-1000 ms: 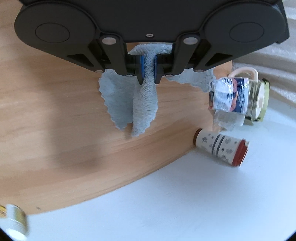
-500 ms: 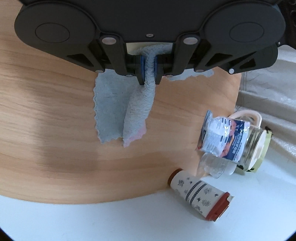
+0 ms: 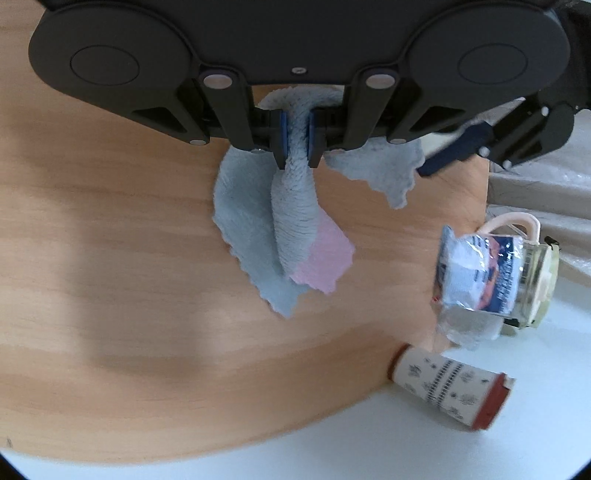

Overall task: Clean bowl
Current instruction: 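Hold the bowl with the left gripper while the right gripper wipes inside again, then hold the bowl rim with the left gripper while the right gripper rubs the cloth inside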

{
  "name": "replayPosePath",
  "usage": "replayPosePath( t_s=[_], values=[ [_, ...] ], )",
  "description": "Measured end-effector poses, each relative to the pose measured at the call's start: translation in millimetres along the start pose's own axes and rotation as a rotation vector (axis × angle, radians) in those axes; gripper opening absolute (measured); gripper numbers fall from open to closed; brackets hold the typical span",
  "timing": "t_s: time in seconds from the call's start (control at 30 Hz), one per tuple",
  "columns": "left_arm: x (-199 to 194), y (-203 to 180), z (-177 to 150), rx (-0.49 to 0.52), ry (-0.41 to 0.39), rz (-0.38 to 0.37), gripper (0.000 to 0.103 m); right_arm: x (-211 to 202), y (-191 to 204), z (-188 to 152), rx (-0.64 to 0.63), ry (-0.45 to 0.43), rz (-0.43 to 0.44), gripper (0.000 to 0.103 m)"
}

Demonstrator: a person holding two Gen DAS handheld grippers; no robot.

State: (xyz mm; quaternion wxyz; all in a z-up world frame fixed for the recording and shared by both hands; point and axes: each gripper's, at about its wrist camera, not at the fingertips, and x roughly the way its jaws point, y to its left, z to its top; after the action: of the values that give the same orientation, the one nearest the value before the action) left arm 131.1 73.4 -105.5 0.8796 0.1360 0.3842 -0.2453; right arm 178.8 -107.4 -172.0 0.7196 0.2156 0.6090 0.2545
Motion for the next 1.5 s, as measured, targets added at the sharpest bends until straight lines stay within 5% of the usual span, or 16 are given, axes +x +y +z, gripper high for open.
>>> replayPosePath(
  t_s=[0.23, 0.6, 0.83, 1.03, 1.3, 1.5],
  values=[
    [0.3, 0.5, 5.7, -0.02, -0.01, -0.027, 0.011, -4.5, 20.3, 7.5, -0.058, -0.011, 0.046, 0.013],
    [-1.6, 17.6, 1.0, -0.089, -0.025, -0.005, 0.012, -8.5, -29.0, -18.6, 0.132, -0.007, 0.036, 0.013],
    [-8.9, -1.6, 5.7, -0.046, -0.025, -0.053, 0.012, -11.7, -1.7, -5.3, 0.09, -0.05, 0.081, 0.013],
    [-10.4, -6.4, 5.6, -0.031, -0.02, -0.062, 0.012, -1.5, 30.7, 3.9, -0.052, 0.006, 0.029, 0.013],
    [-13.8, 3.1, 4.0, -0.058, -0.032, -0.019, 0.013, 2.3, -18.4, -6.0, 0.097, 0.05, -0.029, 0.013],
    [-14.5, -6.2, 5.6, -0.021, -0.03, -0.044, 0.013, -0.3, -9.3, -3.8, 0.078, 0.043, -0.005, 0.013]
  ],
)
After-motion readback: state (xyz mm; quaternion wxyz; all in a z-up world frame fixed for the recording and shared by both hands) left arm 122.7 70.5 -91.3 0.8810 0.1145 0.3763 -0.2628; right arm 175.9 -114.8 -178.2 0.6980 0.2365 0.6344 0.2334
